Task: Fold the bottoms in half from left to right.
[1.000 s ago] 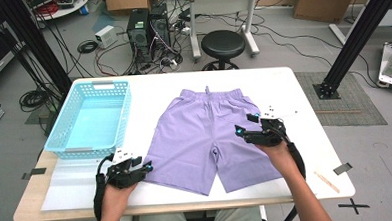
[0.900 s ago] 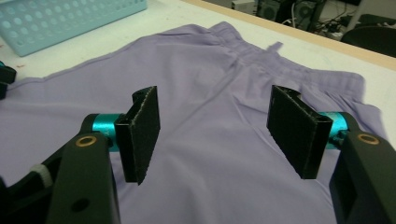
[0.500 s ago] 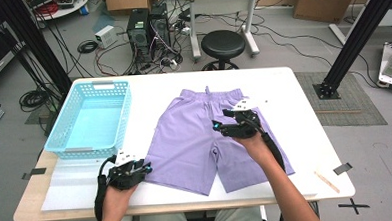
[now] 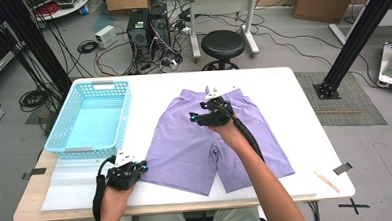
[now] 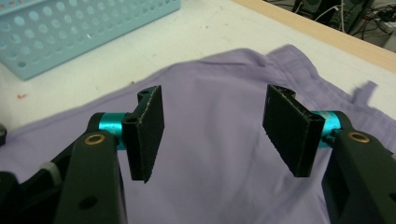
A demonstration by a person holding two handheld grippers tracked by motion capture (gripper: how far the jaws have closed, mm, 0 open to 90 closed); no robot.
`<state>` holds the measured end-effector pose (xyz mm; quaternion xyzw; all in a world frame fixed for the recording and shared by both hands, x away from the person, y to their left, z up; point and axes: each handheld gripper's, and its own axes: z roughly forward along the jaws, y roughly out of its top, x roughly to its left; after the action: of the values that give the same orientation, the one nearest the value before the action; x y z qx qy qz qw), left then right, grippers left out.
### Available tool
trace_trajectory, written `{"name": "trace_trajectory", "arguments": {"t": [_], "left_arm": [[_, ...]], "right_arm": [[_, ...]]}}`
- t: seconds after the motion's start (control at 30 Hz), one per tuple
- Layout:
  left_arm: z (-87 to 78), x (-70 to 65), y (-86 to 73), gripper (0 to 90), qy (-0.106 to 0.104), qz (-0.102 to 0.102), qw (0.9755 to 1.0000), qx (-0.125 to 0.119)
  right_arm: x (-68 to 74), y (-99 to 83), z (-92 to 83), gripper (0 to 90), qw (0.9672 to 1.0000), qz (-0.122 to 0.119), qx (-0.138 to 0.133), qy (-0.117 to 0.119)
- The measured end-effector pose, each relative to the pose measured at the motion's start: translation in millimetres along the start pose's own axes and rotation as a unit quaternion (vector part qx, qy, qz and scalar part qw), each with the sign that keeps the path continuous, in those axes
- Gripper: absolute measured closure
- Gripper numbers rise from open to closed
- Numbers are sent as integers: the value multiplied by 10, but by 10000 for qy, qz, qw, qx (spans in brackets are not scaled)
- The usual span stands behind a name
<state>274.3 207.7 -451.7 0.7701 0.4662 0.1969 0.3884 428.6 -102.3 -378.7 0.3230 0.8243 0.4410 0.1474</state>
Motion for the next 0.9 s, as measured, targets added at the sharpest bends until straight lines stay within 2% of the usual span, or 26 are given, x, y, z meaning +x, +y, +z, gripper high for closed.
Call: {"name": "trace_trajectory", "arguments": {"t": [0.17,0.23,0.47,0.57,0.9], "left_arm": [[-17,11,-1,885,-80,30,10000,40],[-13,15,3,885,-100,-10,9999,35],[-7,56,11,885,-219,-46,9997,73],[-9,64,4,885,-247,-100,9996,52],[-35,49,-30,885,-285,-93,9996,-15]], "right_arm": [[47,147,259,394,9999,23,84,89],[61,192,409,403,9998,-38,178,69],[82,280,874,430,9986,-11,523,-41],[87,300,1043,443,9983,8,574,-23],[161,343,1440,472,9963,126,846,25]]}}
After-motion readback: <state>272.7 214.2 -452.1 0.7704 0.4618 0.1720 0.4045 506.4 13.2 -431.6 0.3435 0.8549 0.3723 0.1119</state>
